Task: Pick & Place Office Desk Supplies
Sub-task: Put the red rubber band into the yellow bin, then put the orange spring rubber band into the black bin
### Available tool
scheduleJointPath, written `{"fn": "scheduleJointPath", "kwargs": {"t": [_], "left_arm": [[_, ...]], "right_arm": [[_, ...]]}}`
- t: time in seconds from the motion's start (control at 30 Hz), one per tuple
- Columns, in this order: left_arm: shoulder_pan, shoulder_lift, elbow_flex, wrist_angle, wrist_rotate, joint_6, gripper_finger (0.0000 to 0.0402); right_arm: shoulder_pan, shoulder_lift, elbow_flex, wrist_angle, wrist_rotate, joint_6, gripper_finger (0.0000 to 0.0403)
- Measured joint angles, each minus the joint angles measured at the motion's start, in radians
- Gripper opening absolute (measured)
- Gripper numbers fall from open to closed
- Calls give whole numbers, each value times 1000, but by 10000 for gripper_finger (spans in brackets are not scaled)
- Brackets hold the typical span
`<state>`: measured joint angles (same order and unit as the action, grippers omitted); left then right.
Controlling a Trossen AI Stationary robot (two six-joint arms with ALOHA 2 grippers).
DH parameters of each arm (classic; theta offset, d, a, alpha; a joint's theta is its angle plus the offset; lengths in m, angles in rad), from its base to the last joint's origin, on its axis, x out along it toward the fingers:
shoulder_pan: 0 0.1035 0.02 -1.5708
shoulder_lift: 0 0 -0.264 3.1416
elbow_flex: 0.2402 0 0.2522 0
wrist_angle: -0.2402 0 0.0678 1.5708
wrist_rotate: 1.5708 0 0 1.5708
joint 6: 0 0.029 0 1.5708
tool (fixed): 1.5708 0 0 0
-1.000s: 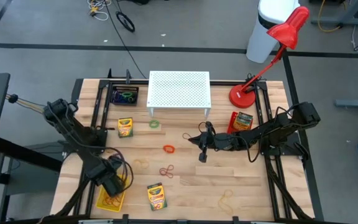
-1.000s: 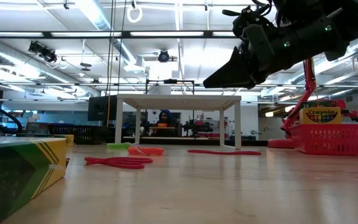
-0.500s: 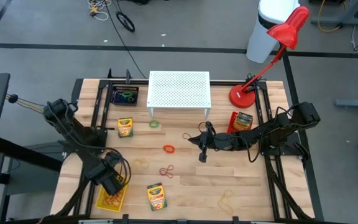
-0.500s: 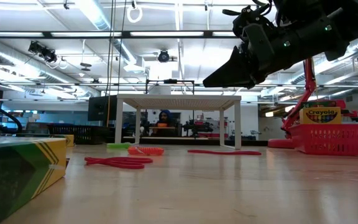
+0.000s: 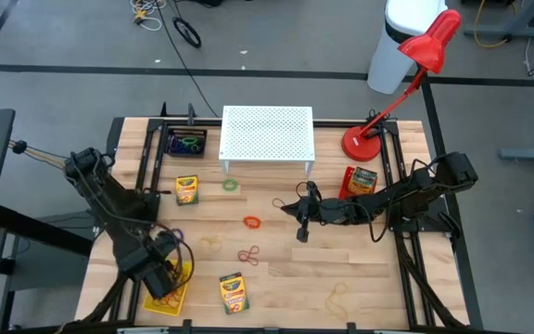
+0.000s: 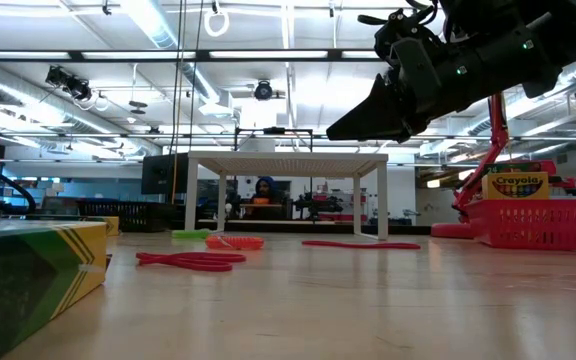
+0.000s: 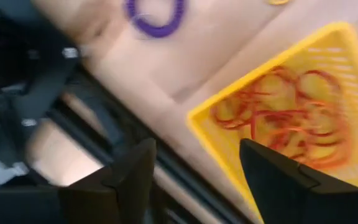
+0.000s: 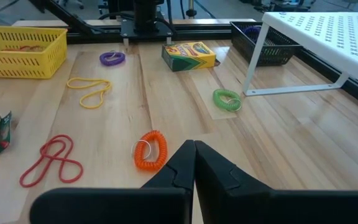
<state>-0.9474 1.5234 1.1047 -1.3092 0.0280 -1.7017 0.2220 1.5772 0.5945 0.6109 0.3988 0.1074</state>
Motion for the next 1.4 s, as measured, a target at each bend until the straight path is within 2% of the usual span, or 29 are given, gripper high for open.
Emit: {"fn": "scheduleJointPath", "kwargs": {"t": [0.17, 0.27, 0.33, 0.4, 0.53, 0.63, 0.73, 0.8, 0.9, 1.0, 1.07, 1.17, 1.3, 1.4], "left_arm": [[-16, 0, -13, -51, -3, 13, 188], [-15, 0, -13, 53, -24, 106, 147], [-15, 5, -13, 156, -75, 166, 119], [-18, 13, -19, 276, -166, 235, 88], [-44, -7, -81, 545, -470, 384, 18], [-40, -64, -182, 692, -618, 468, 6], [-3, -138, -337, 941, -692, 601, 5], [41, -184, -468, 1157, -694, 715, 5], [138, -227, -653, 1582, -650, 932, 4], [249, -223, -808, 1999, -586, 1160, 5], [332, -204, -869, 2202, -546, 1259, 7], [458, -187, -906, 2273, -532, 1338, 13], [619, -152, -866, 2165, -400, 1392, 28], [699, -120, -822, 2109, -329, 1402, 45]], "right_arm": [[0, 0, 0, 0, 0, 0, 17], [0, 0, 0, 0, 0, 0, 17], [0, 0, 0, 0, 0, 0, 17], [0, 0, 0, 0, 0, 0, 17], [0, 0, 0, 0, 0, 0, 17], [0, 0, 0, 1, 0, 0, 17], [0, 0, 0, 0, -1, 0, 17], [0, 0, 0, 1, -2, 0, 17], [0, 0, 0, 1, -21, 0, 17], [0, -2, 3, -5, -44, 0, 17], [0, -2, 14, -15, -54, 12, 17], [0, -3, 41, -69, -52, 17, 17], [0, -3, 84, -194, -15, 21, 17], [0, -3, 92, -242, -6, 52, 17]]}}
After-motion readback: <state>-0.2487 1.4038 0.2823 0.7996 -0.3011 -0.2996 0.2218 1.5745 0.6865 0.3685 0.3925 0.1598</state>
